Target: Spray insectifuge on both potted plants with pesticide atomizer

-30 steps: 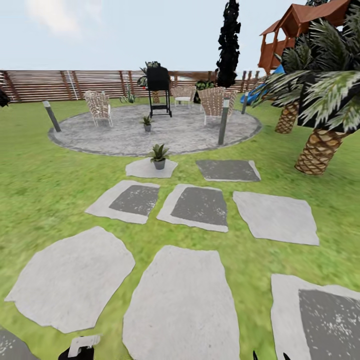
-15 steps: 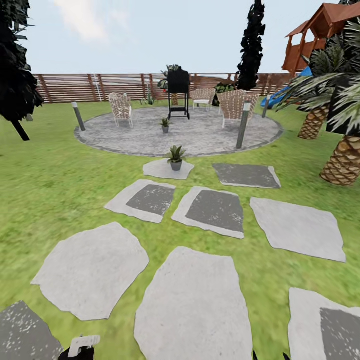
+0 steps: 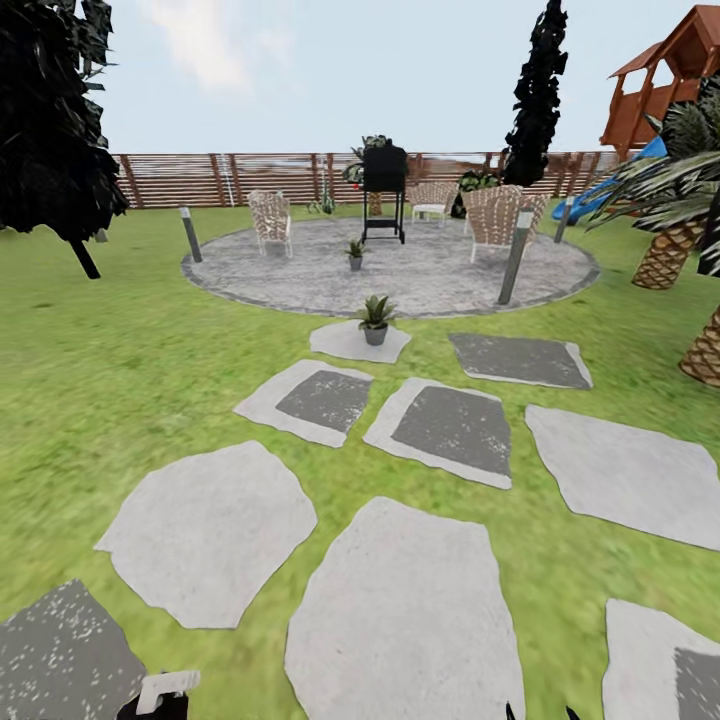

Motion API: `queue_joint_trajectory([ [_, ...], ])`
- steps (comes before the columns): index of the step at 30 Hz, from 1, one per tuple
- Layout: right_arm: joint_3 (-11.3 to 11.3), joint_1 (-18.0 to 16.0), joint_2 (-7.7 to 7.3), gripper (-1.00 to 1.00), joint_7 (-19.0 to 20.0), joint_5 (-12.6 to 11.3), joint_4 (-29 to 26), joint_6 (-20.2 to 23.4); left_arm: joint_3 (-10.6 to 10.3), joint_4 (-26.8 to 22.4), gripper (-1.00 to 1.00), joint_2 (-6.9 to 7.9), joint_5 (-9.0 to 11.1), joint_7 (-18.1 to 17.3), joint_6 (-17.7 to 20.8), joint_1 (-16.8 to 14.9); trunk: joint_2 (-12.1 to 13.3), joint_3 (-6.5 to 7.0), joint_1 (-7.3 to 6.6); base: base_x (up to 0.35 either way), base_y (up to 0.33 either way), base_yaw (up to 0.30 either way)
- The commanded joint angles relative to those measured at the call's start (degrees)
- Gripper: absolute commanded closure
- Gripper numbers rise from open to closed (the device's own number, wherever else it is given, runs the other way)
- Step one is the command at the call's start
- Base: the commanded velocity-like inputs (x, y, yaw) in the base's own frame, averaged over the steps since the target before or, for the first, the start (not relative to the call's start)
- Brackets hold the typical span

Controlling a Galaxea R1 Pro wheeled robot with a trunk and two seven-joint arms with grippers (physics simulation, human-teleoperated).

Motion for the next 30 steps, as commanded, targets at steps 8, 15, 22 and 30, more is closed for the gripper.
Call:
queue_joint_trajectory([
  [8, -0.1, 0.0, 1.61, -1.00, 0.0, 0.0, 4.4, -0.2, 0.0, 0.0, 1.00, 0.00, 0.4, 0.1, -0.2, 0.0, 0.0, -0.03, -0.01, 0.000, 0.000, 0.005],
  [15, -0.2, 0.0, 2.61, -1.00, -0.1, -0.2, 7.9, -0.2, 0.0, 0.0, 1.00, 0.00, 0.4, 0.2, -0.2, 0.0, 0.0, -0.03, -0.01, 0.006, 0.000, 0.000],
  [22, -0.2, 0.0, 2.98, -1.00, -0.1, -0.2, 12.9, -0.1, 0.0, 0.0, 1.00, 0.00, 0.4, 0.1, -0.2, 0.0, 0.0, -0.03, -0.01, 0.250, 0.000, 0.000],
  [30, -0.3, 0.0, 2.98, -1.00, -0.3, -0.1, 17.4, 0.1, 0.0, 0.0, 1.00, 0.00, 0.4, 0.1, -0.2, 0.0, 0.0, -0.03, -0.01, 0.332, 0.000, 0.000],
])
